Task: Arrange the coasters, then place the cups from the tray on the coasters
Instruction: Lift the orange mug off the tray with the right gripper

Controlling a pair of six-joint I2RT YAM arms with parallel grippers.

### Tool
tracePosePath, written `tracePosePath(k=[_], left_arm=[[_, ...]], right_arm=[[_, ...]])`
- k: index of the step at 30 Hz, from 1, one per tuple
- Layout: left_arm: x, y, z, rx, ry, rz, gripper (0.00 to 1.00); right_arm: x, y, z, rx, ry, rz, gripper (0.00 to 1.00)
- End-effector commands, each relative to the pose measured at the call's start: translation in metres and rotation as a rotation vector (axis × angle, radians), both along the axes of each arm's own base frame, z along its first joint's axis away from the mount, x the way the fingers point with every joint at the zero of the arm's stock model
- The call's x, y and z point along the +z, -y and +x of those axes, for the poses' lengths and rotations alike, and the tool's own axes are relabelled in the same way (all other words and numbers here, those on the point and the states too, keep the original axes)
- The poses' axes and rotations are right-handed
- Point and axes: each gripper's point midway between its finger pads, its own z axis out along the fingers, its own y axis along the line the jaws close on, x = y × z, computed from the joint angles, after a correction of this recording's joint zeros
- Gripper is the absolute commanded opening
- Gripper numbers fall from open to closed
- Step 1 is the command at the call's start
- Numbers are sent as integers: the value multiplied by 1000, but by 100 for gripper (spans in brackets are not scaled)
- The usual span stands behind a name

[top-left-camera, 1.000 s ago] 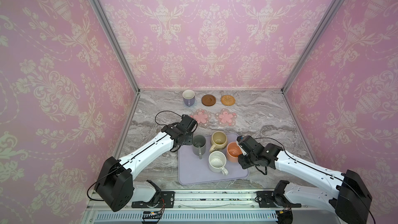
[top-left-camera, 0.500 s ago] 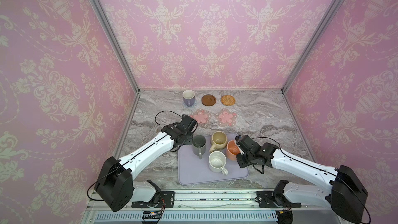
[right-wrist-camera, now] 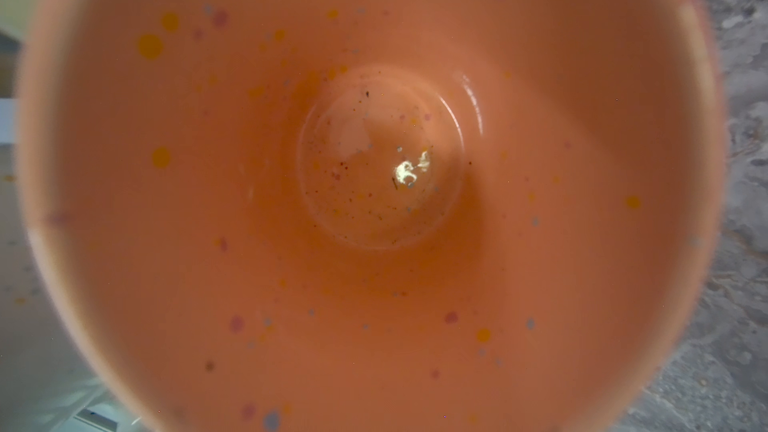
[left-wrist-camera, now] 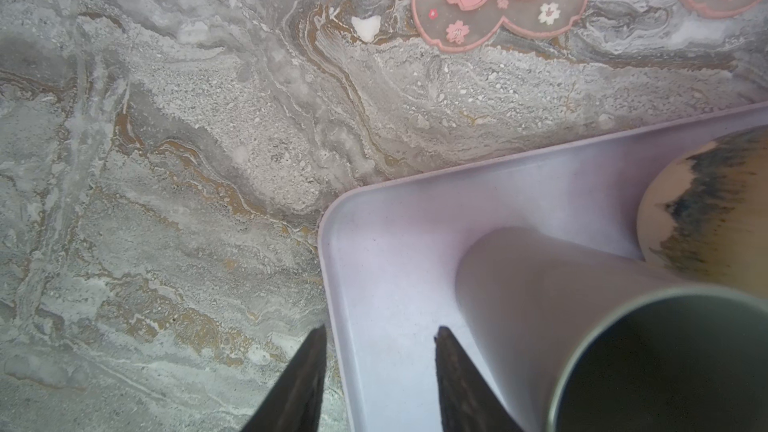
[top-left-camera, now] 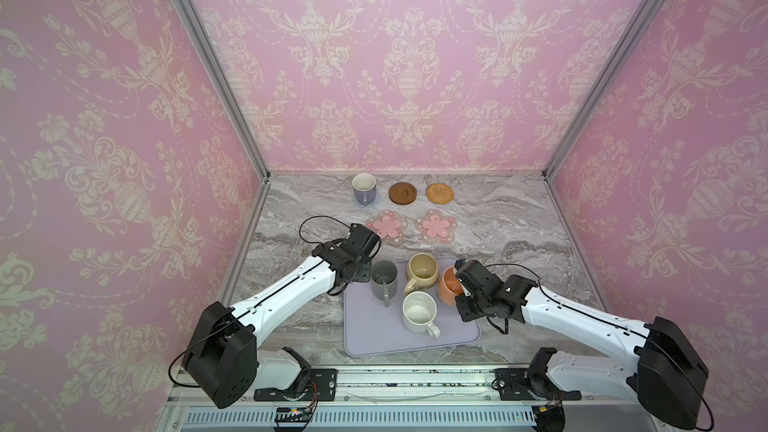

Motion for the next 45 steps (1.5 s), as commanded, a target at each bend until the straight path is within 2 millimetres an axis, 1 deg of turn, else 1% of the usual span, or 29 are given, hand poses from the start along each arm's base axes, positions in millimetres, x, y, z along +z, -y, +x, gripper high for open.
tracePosePath(k=[1, 9, 16, 20, 24, 28, 35, 38, 41, 45], left_arm=[[4, -5, -1, 28, 27, 4, 46], [10, -7, -1, 28, 48, 4, 46], [13, -10, 0, 23, 63, 21, 46], [14, -10, 1, 17, 69, 31, 46], [17, -9, 5, 4, 81, 36, 46], [26, -8, 12, -17, 108, 57, 46], [45, -10, 26, -47, 159, 91, 47], [53, -18, 35, -25, 158, 86, 47], [60, -25, 43, -4, 169, 56, 47], [70, -32, 53, 14, 188, 23, 47]], right_arm=[[8, 3, 7, -22, 45, -3, 0], [20, -2, 10, -13, 95, 50, 0], [26, 0, 16, -31, 123, 37, 0], [36, 8, 22, -45, 155, -10, 0], [48, 9, 28, -39, 180, -27, 0], [56, 8, 36, -47, 199, -45, 0], [71, 3, 54, -63, 211, -73, 0], [84, -1, 66, -68, 222, -56, 0], [98, 0, 80, -79, 244, -59, 0], [110, 0, 97, -83, 253, -66, 0]])
